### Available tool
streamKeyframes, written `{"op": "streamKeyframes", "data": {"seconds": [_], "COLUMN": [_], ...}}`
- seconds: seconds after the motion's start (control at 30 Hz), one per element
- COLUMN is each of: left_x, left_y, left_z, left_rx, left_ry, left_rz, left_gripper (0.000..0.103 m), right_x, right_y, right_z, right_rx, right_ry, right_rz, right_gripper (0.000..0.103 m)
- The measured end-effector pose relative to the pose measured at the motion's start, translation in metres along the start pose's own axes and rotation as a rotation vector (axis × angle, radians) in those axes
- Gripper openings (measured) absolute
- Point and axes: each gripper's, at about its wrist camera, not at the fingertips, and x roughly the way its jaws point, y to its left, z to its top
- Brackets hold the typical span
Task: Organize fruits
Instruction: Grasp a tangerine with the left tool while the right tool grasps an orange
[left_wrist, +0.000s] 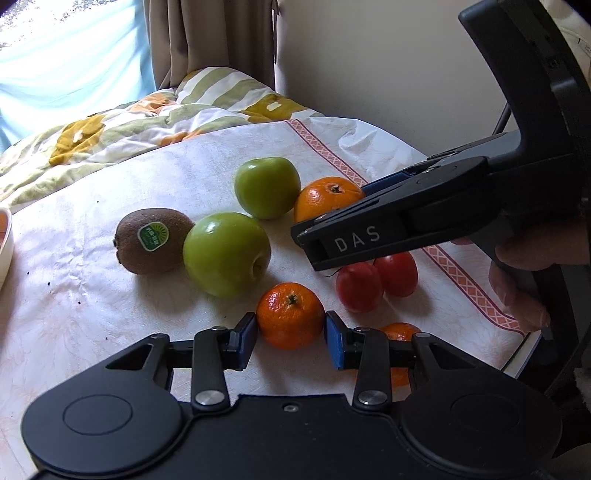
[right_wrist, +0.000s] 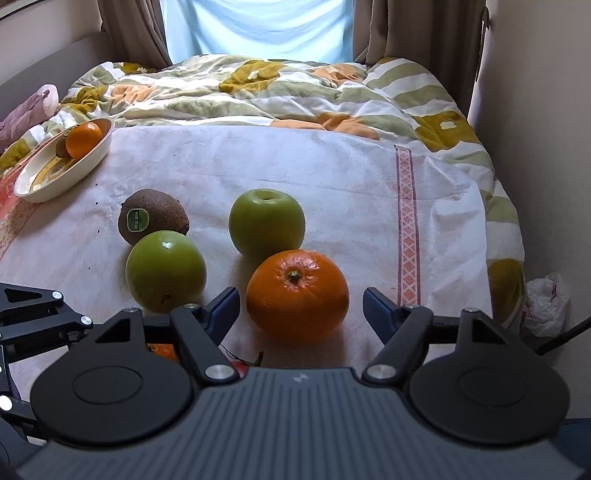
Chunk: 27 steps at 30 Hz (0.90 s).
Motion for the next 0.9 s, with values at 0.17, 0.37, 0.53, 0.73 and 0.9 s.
{"op": "streamKeyframes", "data": {"seconds": [0.17, 0.37, 0.53, 0.73, 0.9], "left_x": [-0.003, -0.010, -0.013, -0.022, -0.035], "left_y": [0.005, 0.007, 0.007, 0.011, 0.017], "left_z": [0.000, -0.002, -0.003, 0.000, 0.005], "left_rx": [-0.033, -0.044, -0.048, -0.057, -0.068], "left_ry": [0.004, -0.001, 0.000, -0.003, -0.024], "left_rz": [0.018, 0.032, 0.046, 0.061, 0.078], "left_gripper": [0.043, 0.043, 0.043, 0.043, 0.043], "right_x": [0.003, 0.005, 0.003, -0.009, -0.027], "right_y": [0.000, 0.001, -0.001, -0.005, -0.002], "right_z": [0.003, 0.000, -0.003, -0.004, 0.003], "right_rx": [0.011, 0.015, 0.043, 0.075, 0.071], "right_ry": [-0.002, 0.008, -0.004, -0.014, -0.027], "right_rz": [0.003, 0.004, 0.007, 0.013, 0.011], "right_gripper": [0.081, 0.077, 0.076, 0.076, 0.076]}}
